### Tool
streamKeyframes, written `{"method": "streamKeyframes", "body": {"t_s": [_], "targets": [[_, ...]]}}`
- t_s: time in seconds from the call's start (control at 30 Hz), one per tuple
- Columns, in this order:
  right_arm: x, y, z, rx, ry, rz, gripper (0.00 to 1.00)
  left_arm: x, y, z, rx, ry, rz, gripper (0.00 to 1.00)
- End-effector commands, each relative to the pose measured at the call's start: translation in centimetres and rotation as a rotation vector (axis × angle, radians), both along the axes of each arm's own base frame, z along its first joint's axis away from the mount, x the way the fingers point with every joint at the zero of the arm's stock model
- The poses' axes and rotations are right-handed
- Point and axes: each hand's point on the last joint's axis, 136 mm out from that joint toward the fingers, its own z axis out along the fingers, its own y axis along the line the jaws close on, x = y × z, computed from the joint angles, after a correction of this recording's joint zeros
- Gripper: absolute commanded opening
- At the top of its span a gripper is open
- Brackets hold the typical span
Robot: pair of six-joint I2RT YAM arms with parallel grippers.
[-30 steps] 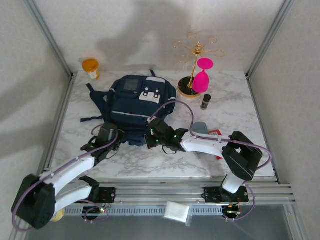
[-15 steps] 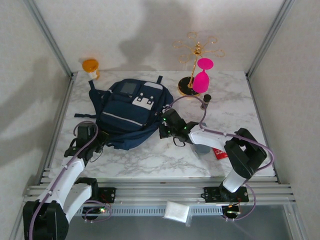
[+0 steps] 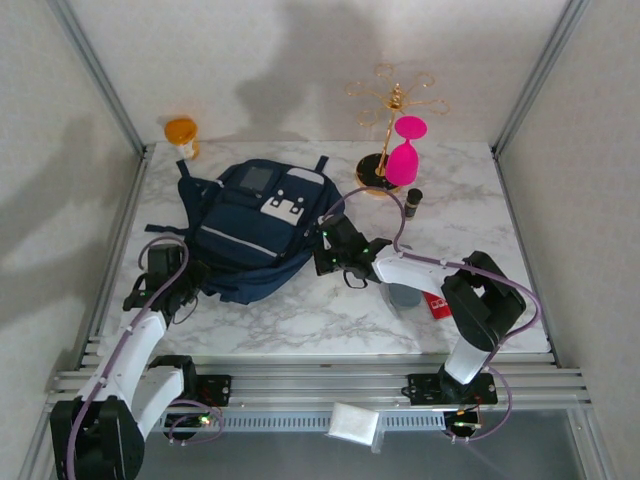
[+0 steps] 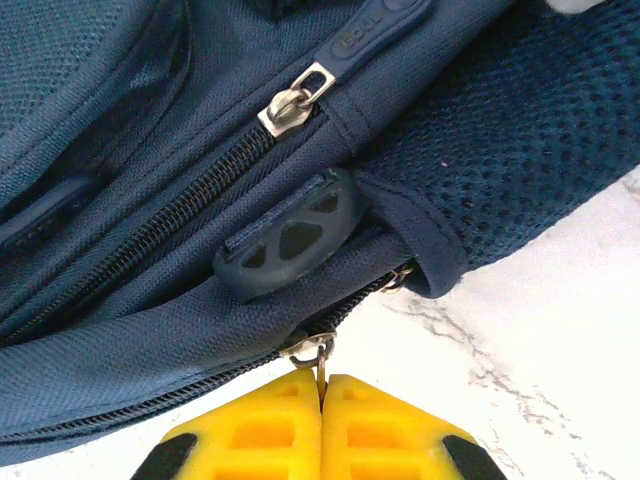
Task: Pack the student bag
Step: Zip the student bag at the center of the table, then rotate the student bag at the center of the table.
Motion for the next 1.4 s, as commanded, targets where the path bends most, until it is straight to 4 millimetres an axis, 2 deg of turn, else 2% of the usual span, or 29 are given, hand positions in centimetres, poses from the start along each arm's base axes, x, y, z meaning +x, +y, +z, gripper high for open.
{"method": "streamKeyframes", "body": {"t_s": [0.0,0.03,0.1,0.17,0.23,0.3,0.37,0.43,0.47,0.57,0.73,0.83,0.93,1.13,1.23,1.3,1.37], "targets": [[-0.9,-1.0,2.0,0.021,-0.001,0.006,0.16,0.8,1.4,3.4,0.092,-0.079,0.003,0.55],[-0.9,-1.3,2.5,0.010,-0.002,-0.004,0.24,0.6,1.5,3.8,0.106,-0.080,0.000,0.58],[-1.2,-1.5,3.2,-0.001,0.017,-0.004,0.39,0.6,1.2,4.5,0.119,-0.097,-0.013,0.59],[-1.2,-1.4,3.8,-0.004,0.039,-0.009,0.46,0.8,0.3,5.1,0.105,-0.117,-0.037,0.59],[-0.8,-1.0,4.9,0.030,0.044,-0.027,0.55,1.6,-1.5,6.2,0.089,-0.153,-0.088,0.59],[0.9,-0.9,5.1,0.078,0.082,-0.079,0.68,2.4,-3.5,6.9,0.089,-0.180,-0.132,0.59],[3.6,-0.8,4.8,0.096,0.147,-0.148,0.69,3.1,-5.5,7.4,0.092,-0.202,-0.175,0.59],[5.6,0.1,4.8,0.096,0.147,-0.194,0.70,3.8,-7.3,7.5,0.086,-0.205,-0.208,0.59],[7.2,-0.5,4.3,0.089,0.147,-0.245,0.70,4.0,-8.1,7.5,0.085,-0.206,-0.221,0.59],[9.9,0.0,3.6,0.102,0.184,-0.311,0.70,4.4,-10.5,7.4,0.078,-0.218,-0.253,0.59],[13.8,0.6,2.1,0.146,0.216,-0.395,0.66,4.9,-14.0,6.3,0.045,-0.212,-0.310,0.58],[15.3,2.1,2.4,0.199,0.208,-0.370,0.62,5.2,-16.1,6.1,0.053,-0.208,-0.346,0.58],[16.2,2.6,1.9,0.202,0.223,-0.371,0.56,5.2,-17.6,5.4,0.070,-0.183,-0.374,0.58],[17.4,2.2,1.4,0.200,0.180,-0.406,0.51,4.6,-17.2,2.5,0.118,-0.110,-0.350,0.58],[17.9,2.7,1.4,0.229,0.178,-0.380,0.36,4.3,-16.6,1.3,0.132,-0.093,-0.337,0.58],[17.8,3.2,1.6,0.247,0.186,-0.354,0.21,4.2,-16.0,0.6,0.142,-0.075,-0.332,0.58],[17.5,3.3,2.1,0.263,0.179,-0.337,0.11,4.4,-15.2,0.2,0.181,-0.070,-0.325,0.59]]}}
